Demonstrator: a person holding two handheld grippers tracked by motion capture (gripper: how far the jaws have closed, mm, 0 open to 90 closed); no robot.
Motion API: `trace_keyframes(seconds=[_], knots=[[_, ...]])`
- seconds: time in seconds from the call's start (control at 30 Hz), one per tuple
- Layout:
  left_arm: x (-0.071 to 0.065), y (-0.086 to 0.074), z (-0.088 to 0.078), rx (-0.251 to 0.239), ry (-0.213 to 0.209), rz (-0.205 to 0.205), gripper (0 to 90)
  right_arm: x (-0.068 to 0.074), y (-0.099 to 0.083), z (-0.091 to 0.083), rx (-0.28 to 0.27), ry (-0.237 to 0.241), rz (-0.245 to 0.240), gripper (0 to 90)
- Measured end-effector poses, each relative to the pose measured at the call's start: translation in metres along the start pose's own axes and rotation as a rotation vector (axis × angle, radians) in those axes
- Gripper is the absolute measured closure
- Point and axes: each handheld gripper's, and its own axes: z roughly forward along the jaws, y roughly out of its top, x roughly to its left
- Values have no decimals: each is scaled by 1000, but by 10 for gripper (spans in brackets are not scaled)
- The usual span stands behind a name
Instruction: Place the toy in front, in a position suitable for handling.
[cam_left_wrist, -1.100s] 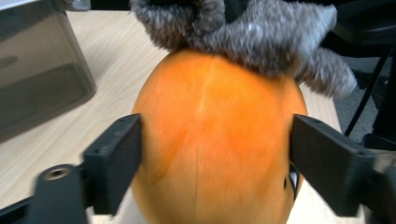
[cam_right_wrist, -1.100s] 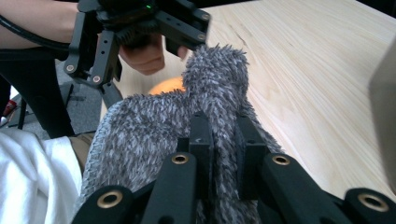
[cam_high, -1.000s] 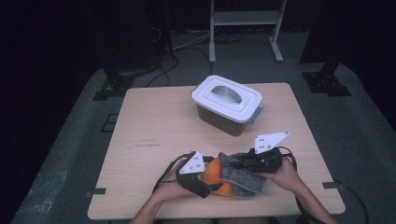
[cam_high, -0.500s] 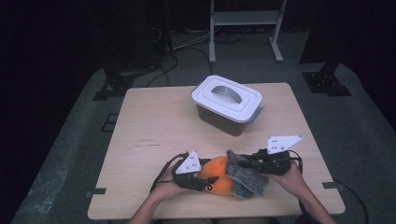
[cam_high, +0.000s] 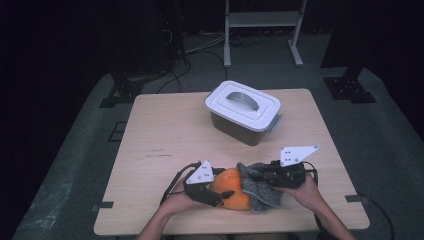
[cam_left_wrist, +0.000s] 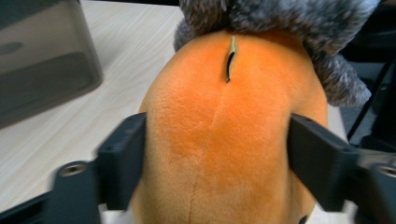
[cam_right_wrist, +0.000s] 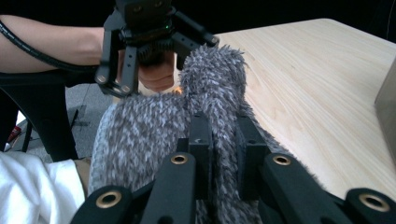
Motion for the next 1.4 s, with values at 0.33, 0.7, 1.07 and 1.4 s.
trace_keyframes(seconds=[0.33,0.7,1.07,1.4], knots=[[3,1,-1,-18,114,-15,390,-13,-25,-29,15,-48,96,794],[-9,6,3,-20,69,33,345,-5,7,-6,-43,15,39,793],[2,0,1,-12,12,-47,241,-5,-12,-17,48,-18,47,794],[-14,12,10,6,55,40,348,11,33,10,116,-2,-113,796]])
